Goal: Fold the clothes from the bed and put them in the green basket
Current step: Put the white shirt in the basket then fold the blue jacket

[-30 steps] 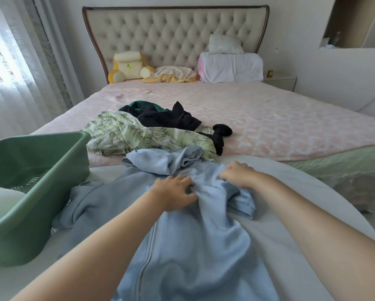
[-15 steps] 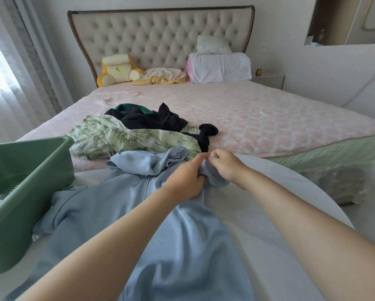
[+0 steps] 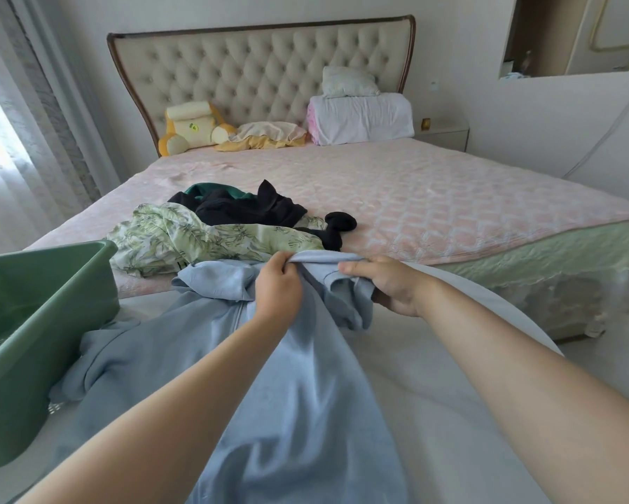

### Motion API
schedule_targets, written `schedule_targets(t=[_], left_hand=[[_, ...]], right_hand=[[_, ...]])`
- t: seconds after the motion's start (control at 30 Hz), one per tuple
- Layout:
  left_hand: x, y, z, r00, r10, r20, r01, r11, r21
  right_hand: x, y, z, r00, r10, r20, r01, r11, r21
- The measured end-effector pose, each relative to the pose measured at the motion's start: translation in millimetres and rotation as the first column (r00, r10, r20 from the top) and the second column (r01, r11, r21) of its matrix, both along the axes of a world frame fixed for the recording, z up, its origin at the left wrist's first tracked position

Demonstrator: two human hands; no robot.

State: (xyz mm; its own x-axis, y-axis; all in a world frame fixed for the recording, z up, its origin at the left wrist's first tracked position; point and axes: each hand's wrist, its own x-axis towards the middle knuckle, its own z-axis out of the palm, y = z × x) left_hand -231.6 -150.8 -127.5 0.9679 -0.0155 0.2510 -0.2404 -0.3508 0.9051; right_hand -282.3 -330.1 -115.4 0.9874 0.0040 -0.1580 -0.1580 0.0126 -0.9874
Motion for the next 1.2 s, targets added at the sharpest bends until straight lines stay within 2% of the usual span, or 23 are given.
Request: schedule_targets(t=[0.07, 0.1, 0.17, 0.23, 0.27, 0.33, 0.4, 0.43, 0.47, 0.5, 0.53, 0.57, 0.63, 0.67, 0.7, 0.73, 0.8, 0.87, 0.97, 1.13, 1.2], left_hand=[[-3, -7, -3, 0.999, -0.018, 0.039, 0.018, 1.000, 0.010], [-3, -10, -6, 0.996, -0.052, 0.068, 0.050, 0.998, 0.032], [-4, -17, -8, 0.981, -0.145, 0.128, 0.127, 0.982, 0.139], [-5, -23, -12, 0.960, -0.271, 0.072, 0.243, 0.932, 0.270], [-8, -24, -15, 0.942, -0.336, -0.030, 0.323, 0.875, 0.361], [-11, -21, -27, 0.868, -0.429, -0.250, 0.492, 0.674, 0.551], [-18, -17, -35, 0.808, -0.480, -0.341, 0.562, 0.455, 0.690], [-20, -15, -38, 0.783, -0.508, -0.360, 0.584, 0.401, 0.706], [-23, -15, -40, 0.754, -0.548, -0.362, 0.615, 0.396, 0.681], [-25, -14, -41, 0.746, -0.568, -0.346, 0.628, 0.431, 0.647], [-24, -13, -42, 0.764, -0.577, -0.290, 0.608, 0.493, 0.622], [-23, -11, -42, 0.811, -0.545, -0.212, 0.537, 0.550, 0.639], [-20, -2, -40, 0.902, -0.429, -0.040, 0.310, 0.583, 0.751], [-16, 5, -40, 0.928, -0.373, 0.010, 0.213, 0.552, 0.806], [-12, 12, -39, 0.951, -0.309, 0.022, 0.143, 0.500, 0.854], [-8, 20, -40, 0.972, -0.236, -0.002, 0.106, 0.427, 0.898], [-1, 35, -44, 0.990, -0.093, -0.104, 0.129, 0.326, 0.937], [4, 47, -49, 0.973, -0.039, -0.226, 0.227, 0.323, 0.919], [9, 50, -55, 0.929, -0.146, -0.339, 0.368, 0.297, 0.881], [14, 35, -54, 0.888, -0.282, -0.363, 0.445, 0.329, 0.833], [16, 41, -53, 0.894, -0.298, -0.336, 0.431, 0.362, 0.826]], right_hand=[[-4, 3, 6, 0.994, -0.089, 0.063, 0.083, 0.992, 0.094], [-5, 3, 8, 0.980, -0.159, 0.117, 0.153, 0.987, 0.053], [-8, -2, 12, 0.927, -0.250, 0.280, 0.316, 0.923, -0.220], [-12, -11, 13, 0.894, -0.219, 0.391, 0.413, 0.743, -0.527], [-14, -18, 12, 0.914, -0.189, 0.360, 0.394, 0.630, -0.669], [-17, -26, 9, 0.967, -0.202, 0.154, 0.218, 0.346, -0.913], [-19, -26, 4, 0.944, -0.327, -0.037, 0.003, 0.121, -0.993], [-20, -21, 2, 0.928, -0.369, -0.058, -0.051, 0.028, -0.998], [-20, -16, -1, 0.936, -0.350, -0.021, -0.052, -0.081, -0.995], [-18, -11, -3, 0.965, -0.255, 0.052, 0.007, -0.176, -0.984], [-15, -5, -7, 0.987, -0.109, 0.114, 0.089, -0.216, -0.972], [-12, 2, -10, 0.988, 0.036, 0.151, 0.155, -0.169, -0.973], [-9, 20, -19, 0.968, 0.186, 0.171, 0.156, 0.094, -0.983], [-9, 32, -25, 0.970, 0.198, 0.140, 0.093, 0.231, -0.969], [-8, 43, -33, 0.977, 0.196, 0.086, 0.018, 0.325, -0.946], [-8, 53, -43, 0.982, 0.190, 0.020, -0.051, 0.362, -0.931], [-7, 62, -59, 0.978, 0.156, -0.141, -0.180, 0.278, -0.943], [-3, 55, -68, 0.968, 0.112, -0.227, -0.244, 0.174, -0.954], [1, 32, -71, 0.973, 0.050, -0.225, -0.230, 0.143, -0.963], [11, 4, -69, 0.976, -0.002, -0.217, -0.214, 0.142, -0.966], [16, 7, -62, 0.973, -0.021, -0.228, -0.225, 0.098, -0.969]])
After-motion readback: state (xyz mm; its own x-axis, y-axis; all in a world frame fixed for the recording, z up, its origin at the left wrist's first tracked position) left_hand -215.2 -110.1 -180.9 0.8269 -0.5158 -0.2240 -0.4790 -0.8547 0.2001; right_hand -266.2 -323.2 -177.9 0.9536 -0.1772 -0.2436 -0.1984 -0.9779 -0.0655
